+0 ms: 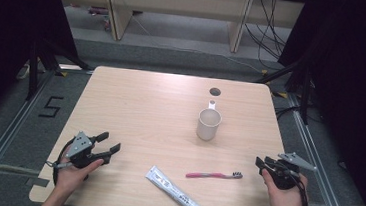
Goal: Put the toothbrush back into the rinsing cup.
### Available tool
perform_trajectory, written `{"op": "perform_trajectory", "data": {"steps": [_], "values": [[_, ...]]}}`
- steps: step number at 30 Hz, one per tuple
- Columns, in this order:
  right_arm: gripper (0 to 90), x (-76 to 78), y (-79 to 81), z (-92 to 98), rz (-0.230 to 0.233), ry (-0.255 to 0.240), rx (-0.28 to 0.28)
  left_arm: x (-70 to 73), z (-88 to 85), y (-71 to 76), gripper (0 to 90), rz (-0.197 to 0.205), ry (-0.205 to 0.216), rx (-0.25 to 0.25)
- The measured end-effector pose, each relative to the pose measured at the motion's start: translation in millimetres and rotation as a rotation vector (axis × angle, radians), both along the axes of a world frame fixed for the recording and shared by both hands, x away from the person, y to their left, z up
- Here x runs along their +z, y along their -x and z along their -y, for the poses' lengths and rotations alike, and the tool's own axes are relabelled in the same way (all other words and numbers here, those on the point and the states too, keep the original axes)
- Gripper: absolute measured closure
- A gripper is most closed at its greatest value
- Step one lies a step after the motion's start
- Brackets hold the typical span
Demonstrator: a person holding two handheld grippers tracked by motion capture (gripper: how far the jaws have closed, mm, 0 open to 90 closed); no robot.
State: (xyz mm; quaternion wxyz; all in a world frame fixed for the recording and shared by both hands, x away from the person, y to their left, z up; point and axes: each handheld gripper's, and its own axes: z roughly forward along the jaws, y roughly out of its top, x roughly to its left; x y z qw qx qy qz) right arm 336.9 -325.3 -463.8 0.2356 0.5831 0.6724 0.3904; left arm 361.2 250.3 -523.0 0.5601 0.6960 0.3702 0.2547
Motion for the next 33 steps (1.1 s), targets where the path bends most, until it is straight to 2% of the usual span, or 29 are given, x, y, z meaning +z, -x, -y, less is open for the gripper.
{"op": "perform_trajectory", "data": {"steps": [1,2,4,5,6,7,8,9,11,12,13,14,15,16,17,18,19,20,21,22,23,25,26,27,28,31,32,33], "values": [[60.8,-0.4,0.8,-2.1,-0.009,-0.017,-0.016,-0.1,0.1,-0.5,33.1,-0.001,0.003,-0.002],[60.5,0.0,0.4,-0.4,0.005,0.000,0.007,0.0,0.3,-0.8,33.0,-0.002,0.003,0.000],[60.8,0.5,0.1,-0.7,0.001,0.001,0.019,0.1,0.3,-1.4,32.8,-0.004,0.004,0.000],[57.7,4.7,0.6,0.2,-0.050,-0.009,0.022,-0.5,1.1,-3.0,32.7,0.000,0.012,-0.002],[54.1,7.8,2.6,-1.3,-0.100,-0.021,-0.003,-0.5,1.1,-3.0,32.6,0.000,0.012,-0.002],[53.0,6.9,0.0,0.2,-0.101,-0.008,0.014,-0.5,1.3,-3.2,32.6,0.000,0.008,-0.003],[53.2,9.4,1.6,-1.2,-0.131,-0.007,-0.015,0.3,1.5,-2.3,32.6,-0.009,-0.002,-0.005],[53.6,11.5,2.3,-1.9,-0.138,-0.030,-0.022,0.5,1.8,-2.0,32.6,-0.010,-0.005,-0.008],[53.6,12.2,1.6,-2.0,-0.149,-0.028,-0.029,0.8,2.1,-1.8,32.6,-0.006,-0.008,-0.009],[54.5,15.0,0.1,-5.6,-0.186,-0.056,-0.050,0.7,2.6,-2.1,32.6,0.001,0.001,-0.016],[54.5,15.0,0.1,-5.6,-0.186,-0.056,-0.050,2.2,2.2,-1.1,32.6,-0.004,-0.012,-0.014],[55.3,14.9,-3.6,-6.6,-0.257,-0.021,-0.042,3.2,2.4,-0.7,32.5,-0.003,-0.008,-0.020],[56.3,15.7,-2.7,-12.7,-0.275,-0.066,-0.060,5.7,2.7,0.3,32.4,-0.003,-0.010,-0.026],[57.3,18.1,-4.5,-14.4,-0.313,-0.063,-0.048,5.7,2.7,0.3,32.4,-0.003,-0.010,-0.026],[58.5,18.9,-7.5,-13.2,-0.319,-0.039,-0.018,8.0,4.0,1.0,32.4,0.001,-0.010,-0.034],[58.6,25.1,-6.9,-23.0,-0.421,-0.139,-0.084,9.0,4.9,1.5,32.5,0.003,-0.011,-0.037],[58.6,25.1,-6.9,-23.0,-0.421,-0.139,-0.084,9.0,4.9,1.5,32.5,0.003,-0.011,-0.037],[59.8,30.3,-12.8,-21.1,-0.491,-0.132,0.001,11.0,7.2,1.7,32.5,0.005,-0.018,-0.048],[60.2,31.8,-15.1,-26.2,-0.513,-0.112,-0.027,11.0,7.2,1.7,32.5,0.005,-0.018,-0.048],[60.2,31.8,-15.1,-26.2,-0.513,-0.112,-0.027,12.1,8.4,1.8,32.5,0.006,-0.020,-0.056],[60.3,35.3,-20.9,-34.4,-0.593,-0.069,-0.032,12.5,10.3,1.0,32.5,0.015,-0.012,-0.068],[60.5,37.3,-25.1,-45.8,-0.664,-0.106,-0.081,14.5,13.1,1.6,32.5,0.011,-0.025,-0.076],[60.5,36.6,-28.0,-51.4,-0.699,-0.104,-0.103,14.5,13.1,1.6,32.5,0.011,-0.025,-0.076],[60.5,35.0,-29.8,-54.2,-0.725,-0.100,-0.087,14.7,15.0,1.8,32.4,0.010,-0.027,-0.080],[60.5,35.0,-32.1,-55.9,-0.770,-0.082,-0.068,14.9,15.6,1.9,32.4,0.010,-0.031,-0.084],[60.4,33.9,-36.0,-62.9,-0.786,-0.094,-0.096,15.3,16.3,2.2,32.4,0.011,-0.036,-0.089],[60.4,30.8,-38.9,-61.3,-0.769,-0.037,-0.061,16.1,16.7,2.3,32.4,0.012,-0.040,-0.093],[60.4,33.3,-39.3,-65.4,-0.792,-0.073,-0.073,16.5,17.1,2.2,32.4,0.011,-0.042,-0.096]]}}
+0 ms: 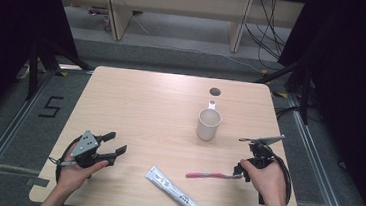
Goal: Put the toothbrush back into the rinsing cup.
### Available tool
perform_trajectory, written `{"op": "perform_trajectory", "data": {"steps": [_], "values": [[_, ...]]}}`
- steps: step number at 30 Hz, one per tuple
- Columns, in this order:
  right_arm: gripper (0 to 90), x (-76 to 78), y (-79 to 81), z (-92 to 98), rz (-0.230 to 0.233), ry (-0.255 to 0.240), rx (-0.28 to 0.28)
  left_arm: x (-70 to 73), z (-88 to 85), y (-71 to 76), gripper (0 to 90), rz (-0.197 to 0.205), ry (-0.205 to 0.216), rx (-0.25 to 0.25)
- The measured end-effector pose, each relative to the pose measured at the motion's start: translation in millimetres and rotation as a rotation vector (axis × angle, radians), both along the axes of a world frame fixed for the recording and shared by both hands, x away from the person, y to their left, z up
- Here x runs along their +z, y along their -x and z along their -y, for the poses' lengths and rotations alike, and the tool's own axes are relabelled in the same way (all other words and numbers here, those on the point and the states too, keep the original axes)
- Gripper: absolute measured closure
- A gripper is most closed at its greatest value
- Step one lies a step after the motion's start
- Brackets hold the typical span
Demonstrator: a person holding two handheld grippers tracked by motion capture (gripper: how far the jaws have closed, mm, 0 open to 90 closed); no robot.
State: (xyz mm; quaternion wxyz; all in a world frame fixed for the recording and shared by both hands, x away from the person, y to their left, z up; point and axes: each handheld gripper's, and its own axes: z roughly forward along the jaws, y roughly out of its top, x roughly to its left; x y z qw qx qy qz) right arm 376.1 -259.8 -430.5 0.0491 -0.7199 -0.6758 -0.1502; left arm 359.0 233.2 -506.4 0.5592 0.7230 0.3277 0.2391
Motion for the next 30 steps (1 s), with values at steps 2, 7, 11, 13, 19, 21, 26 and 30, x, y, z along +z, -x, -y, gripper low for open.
{"op": "perform_trajectory", "data": {"steps": [2,7,11,13,19,21,26,30], "values": [[59.8,0.4,-1.9,-3.7,0.007,0.002,0.016,1.2,1.7,0.1,32.5,-0.002,-0.003,-0.011],[59.6,-2.2,-3.0,-4.9,0.019,0.021,0.086,6.4,7.4,-0.6,32.7,0.009,-0.009,-0.046],[59.6,-4.3,-3.9,-12.7,0.014,0.036,0.118,18.2,15.4,0.2,33.4,0.021,-0.049,-0.086],[59.7,-6.7,-4.7,-11.6,0.047,0.044,0.169,20.6,17.8,0.2,33.4,0.025,-0.054,-0.097],[60.1,-5.9,-2.4,-20.6,0.065,0.094,0.293,33.9,29.9,1.0,33.8,0.046,-0.074,-0.144],[60.1,-5.4,-1.7,-19.4,0.064,0.077,0.361,37.6,39.2,0.6,35.5,0.046,-0.079,-0.187],[60.6,-3.4,1.3,-16.9,0.041,0.069,0.338,43.7,59.6,-3.8,38.3,0.010,-0.141,-0.265],[61.0,-4.8,3.0,-13.5,0.016,0.072,0.332,53.0,88.5,-10.9,43.2,-0.085,-0.250,-0.367]]}}
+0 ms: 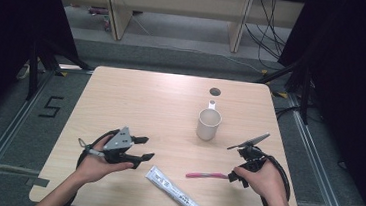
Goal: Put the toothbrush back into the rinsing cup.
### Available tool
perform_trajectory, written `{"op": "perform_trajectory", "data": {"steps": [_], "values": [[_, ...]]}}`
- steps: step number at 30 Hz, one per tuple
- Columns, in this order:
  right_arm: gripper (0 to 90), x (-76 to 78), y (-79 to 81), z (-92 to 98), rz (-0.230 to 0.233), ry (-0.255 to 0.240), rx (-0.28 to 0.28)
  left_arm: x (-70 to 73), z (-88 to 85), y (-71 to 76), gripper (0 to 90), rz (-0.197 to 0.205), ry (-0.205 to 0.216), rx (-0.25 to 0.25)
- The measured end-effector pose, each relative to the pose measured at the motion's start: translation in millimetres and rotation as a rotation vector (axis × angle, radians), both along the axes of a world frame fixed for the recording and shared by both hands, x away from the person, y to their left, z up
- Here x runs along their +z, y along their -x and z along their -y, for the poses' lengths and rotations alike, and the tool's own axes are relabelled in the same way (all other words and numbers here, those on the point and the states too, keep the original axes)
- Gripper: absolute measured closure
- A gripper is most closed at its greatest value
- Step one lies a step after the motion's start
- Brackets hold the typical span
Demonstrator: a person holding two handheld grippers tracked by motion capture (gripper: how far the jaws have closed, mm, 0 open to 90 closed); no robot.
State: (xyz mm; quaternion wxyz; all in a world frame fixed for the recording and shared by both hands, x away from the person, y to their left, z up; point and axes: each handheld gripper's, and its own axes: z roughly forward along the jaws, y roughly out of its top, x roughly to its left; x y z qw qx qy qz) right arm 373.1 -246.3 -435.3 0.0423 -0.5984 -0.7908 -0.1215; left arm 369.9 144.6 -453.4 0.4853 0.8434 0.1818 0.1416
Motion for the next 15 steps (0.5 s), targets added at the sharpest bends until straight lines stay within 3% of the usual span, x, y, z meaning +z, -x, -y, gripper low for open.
{"op": "perform_trajectory", "data": {"steps": [2,3,5,6,12,13,15], "values": [[61.4,-1.4,1.0,1.6,-0.019,0.002,0.004,6.8,20.5,-4.6,46.2,-0.031,-0.080,-0.062],[61.4,-1.4,1.0,1.6,-0.019,0.002,0.004,6.8,20.5,-4.6,47.2,-0.031,-0.080,-0.062],[61.9,-2.2,1.7,2.8,-0.021,-0.005,0.021,12.2,35.4,-7.9,47.6,-0.041,-0.126,-0.094],[62.8,-3.0,2.3,1.8,-0.032,-0.006,0.011,15.7,43.1,-9.9,47.5,-0.025,-0.153,-0.106],[64.2,-2.6,4.4,0.1,-0.009,0.011,0.044,16.2,49.8,-9.0,46.4,-0.032,-0.123,-0.111],[64.7,-3.6,3.9,0.1,0.017,0.052,0.087,15.6,49.6,-8.3,45.8,-0.032,-0.122,-0.111],[64.7,-4.5,4.0,-1.4,0.070,0.076,0.209,14.9,48.0,-7.4,45.3,-0.022,-0.131,-0.112]]}}
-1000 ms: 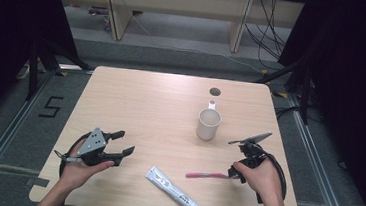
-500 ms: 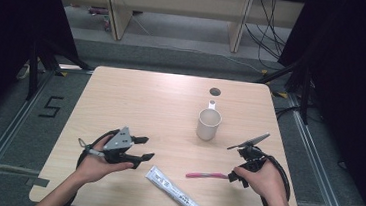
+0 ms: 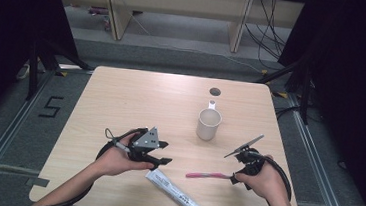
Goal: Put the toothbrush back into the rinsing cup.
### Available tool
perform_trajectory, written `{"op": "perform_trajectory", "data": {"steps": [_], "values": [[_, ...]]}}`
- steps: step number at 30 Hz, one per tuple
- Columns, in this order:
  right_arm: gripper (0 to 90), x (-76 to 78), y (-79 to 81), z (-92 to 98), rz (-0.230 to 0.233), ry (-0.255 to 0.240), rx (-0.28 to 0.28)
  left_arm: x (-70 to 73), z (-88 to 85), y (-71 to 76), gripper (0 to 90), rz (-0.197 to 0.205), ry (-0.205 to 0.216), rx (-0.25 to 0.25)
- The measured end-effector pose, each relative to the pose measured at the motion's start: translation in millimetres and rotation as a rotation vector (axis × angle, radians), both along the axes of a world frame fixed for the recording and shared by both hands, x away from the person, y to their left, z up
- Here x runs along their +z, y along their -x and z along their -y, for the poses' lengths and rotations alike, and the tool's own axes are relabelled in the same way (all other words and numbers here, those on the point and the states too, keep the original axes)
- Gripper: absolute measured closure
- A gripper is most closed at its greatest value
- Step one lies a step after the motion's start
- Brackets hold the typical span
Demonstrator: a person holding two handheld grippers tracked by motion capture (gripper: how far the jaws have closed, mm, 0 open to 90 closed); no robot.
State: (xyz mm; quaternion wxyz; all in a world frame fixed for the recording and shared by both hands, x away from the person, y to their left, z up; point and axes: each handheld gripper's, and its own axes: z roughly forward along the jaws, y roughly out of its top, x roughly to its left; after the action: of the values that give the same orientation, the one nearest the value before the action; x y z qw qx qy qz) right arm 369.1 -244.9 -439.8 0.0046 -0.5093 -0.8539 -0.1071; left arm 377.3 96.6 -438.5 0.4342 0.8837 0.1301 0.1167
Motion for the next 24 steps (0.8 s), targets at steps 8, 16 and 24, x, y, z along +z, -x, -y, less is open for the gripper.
{"op": "perform_trajectory", "data": {"steps": [8,16,24], "values": [[56.9,-0.7,3.4,-16.4,0.140,0.064,0.584,1.1,-9.4,0.0,44.5,0.009,0.014,0.016],[67.3,-6.8,-15.6,-37.1,0.108,0.223,0.944,-1.4,-13.3,0.0,44.2,0.006,0.012,0.016],[69.9,-16.1,-27.1,-56.9,0.020,0.265,0.994,-2.3,-19.2,-0.1,44.0,0.009,0.011,0.031]]}}
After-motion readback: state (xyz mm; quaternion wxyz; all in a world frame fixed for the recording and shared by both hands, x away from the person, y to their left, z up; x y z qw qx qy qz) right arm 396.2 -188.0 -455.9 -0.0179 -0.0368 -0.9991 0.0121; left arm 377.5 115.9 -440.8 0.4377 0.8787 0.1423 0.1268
